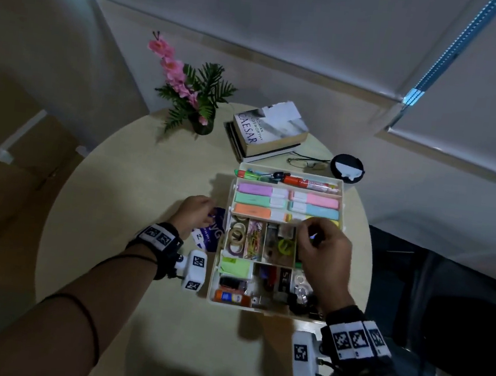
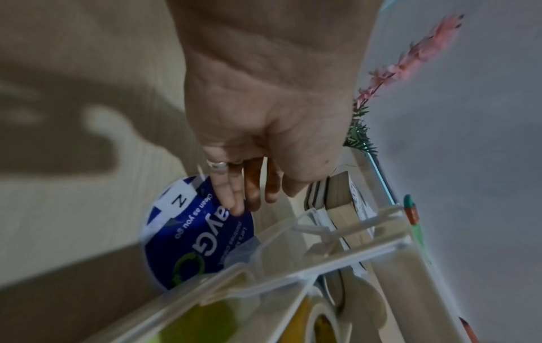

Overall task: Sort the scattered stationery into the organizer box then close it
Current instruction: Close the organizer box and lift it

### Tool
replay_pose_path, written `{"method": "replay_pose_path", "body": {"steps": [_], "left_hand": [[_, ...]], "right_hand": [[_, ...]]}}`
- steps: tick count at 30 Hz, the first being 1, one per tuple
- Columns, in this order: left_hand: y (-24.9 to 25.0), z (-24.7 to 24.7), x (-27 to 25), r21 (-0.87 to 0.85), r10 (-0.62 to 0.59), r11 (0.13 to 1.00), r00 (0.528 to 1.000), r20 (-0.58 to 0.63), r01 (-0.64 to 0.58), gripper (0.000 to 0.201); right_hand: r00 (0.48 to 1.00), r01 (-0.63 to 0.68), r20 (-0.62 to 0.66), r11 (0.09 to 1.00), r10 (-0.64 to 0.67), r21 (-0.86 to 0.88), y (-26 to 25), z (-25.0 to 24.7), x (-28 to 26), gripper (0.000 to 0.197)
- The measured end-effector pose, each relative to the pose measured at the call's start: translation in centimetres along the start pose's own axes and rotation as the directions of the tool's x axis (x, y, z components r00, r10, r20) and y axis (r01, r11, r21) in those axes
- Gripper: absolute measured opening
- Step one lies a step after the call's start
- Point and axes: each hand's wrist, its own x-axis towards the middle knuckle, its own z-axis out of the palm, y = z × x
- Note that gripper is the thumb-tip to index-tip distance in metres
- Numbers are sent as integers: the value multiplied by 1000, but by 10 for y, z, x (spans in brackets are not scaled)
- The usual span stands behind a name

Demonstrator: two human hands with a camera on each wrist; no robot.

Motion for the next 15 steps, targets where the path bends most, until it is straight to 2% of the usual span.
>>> {"method": "replay_pose_path", "body": {"steps": [2,4,6,7,10,15], "left_hand": [[6,6,15,-21,17,1000,999,27,-17,20],[11,11,27,-13,36,999,997,69,-35,22],[15,17,37,54,55,997,995,85,-60,23],[17,20,40,132,68,988,995,77,-78,22],[20,28,49,389,139,912,990,0,-128,19],[20,25,67,569,192,810,981,-24,-144,14]], "right_hand": [[989,8,-143,990,-29,-142,9,-15,16,5],[982,-55,-190,980,18,-193,26,-23,32,19],[983,-141,-142,979,120,-149,38,-28,45,26],[982,-167,-111,980,155,-108,42,-30,50,21],[980,-173,-103,984,168,-46,49,-34,57,10],[970,-225,-104,974,220,-40,56,-31,59,12]]}}
